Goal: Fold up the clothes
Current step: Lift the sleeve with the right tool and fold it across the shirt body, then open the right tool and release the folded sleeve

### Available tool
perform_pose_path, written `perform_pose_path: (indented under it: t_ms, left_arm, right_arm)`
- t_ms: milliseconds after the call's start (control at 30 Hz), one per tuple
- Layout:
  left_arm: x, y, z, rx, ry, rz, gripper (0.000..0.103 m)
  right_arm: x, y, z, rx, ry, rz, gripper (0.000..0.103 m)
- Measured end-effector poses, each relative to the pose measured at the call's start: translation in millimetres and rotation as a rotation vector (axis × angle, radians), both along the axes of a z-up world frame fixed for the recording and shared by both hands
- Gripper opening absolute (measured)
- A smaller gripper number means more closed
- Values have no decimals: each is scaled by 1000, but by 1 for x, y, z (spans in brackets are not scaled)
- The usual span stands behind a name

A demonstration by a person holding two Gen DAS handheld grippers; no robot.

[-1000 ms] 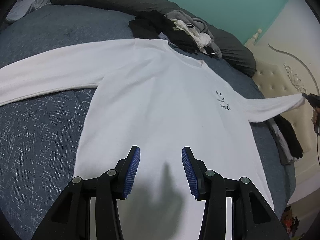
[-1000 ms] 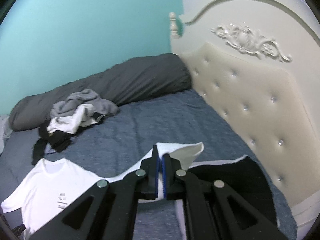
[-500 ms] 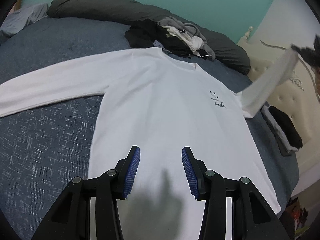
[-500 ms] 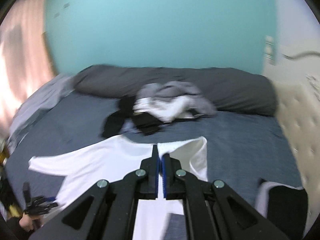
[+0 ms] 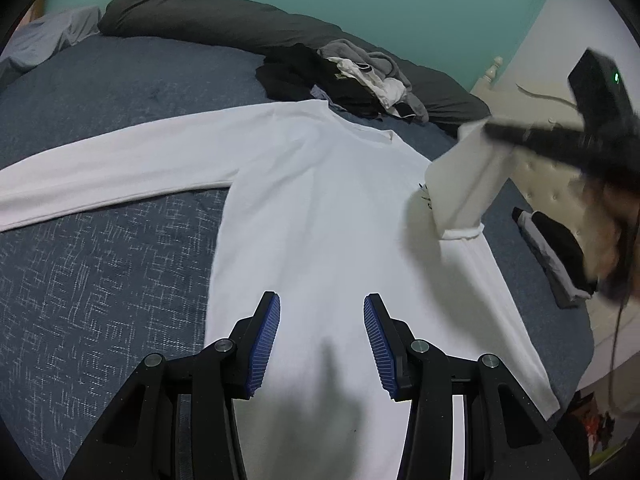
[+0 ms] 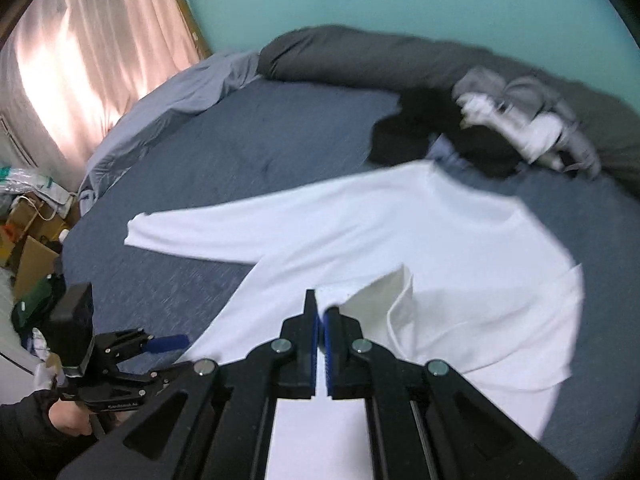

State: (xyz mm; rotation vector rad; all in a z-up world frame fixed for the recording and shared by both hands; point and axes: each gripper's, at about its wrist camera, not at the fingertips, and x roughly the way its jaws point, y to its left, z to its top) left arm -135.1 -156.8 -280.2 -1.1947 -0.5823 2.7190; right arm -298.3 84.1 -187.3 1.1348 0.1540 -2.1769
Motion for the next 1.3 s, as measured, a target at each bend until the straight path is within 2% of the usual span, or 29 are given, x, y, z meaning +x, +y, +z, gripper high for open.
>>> perform_pose_path:
  t_ms: [300,467,533,600,667,700,833,1100,1300]
  left_arm:
    - [1,-23,3,15,8,42,50]
    - [0,-29,1,25,1,54,52]
    - [0,-30,-1,24,-2,53,52]
    - [-1,-29,-2,23,-7,50,52]
    - [-3,-28,-4,21,-12,47,52]
    - [-4,-27,-4,20,-14,45,52]
    - [-8,-23,-8,20,-25,31,52]
    - [-37,0,-16,-1,-59,-38,52]
    - [-68,17,-26,-10,-87,-72,52]
  right_arm:
    - [23,-32,-47,-44,-93,39,2]
    - [27,-37,-76,6,-132,22,7]
    - [30,-36,-82,24,-128,14,18]
    - [34,-32,-85,-8,-149,20,38]
    - [39,-28,-85,-36,-154,20,46]
    - [42,-25,-83,-46,-142,18,46]
    - [49,-5,-78,-82,-109,-13,46]
    - [51,83,-100,-181,-130,-231,47]
    - [58,137,-111,-286,-126,-339,49]
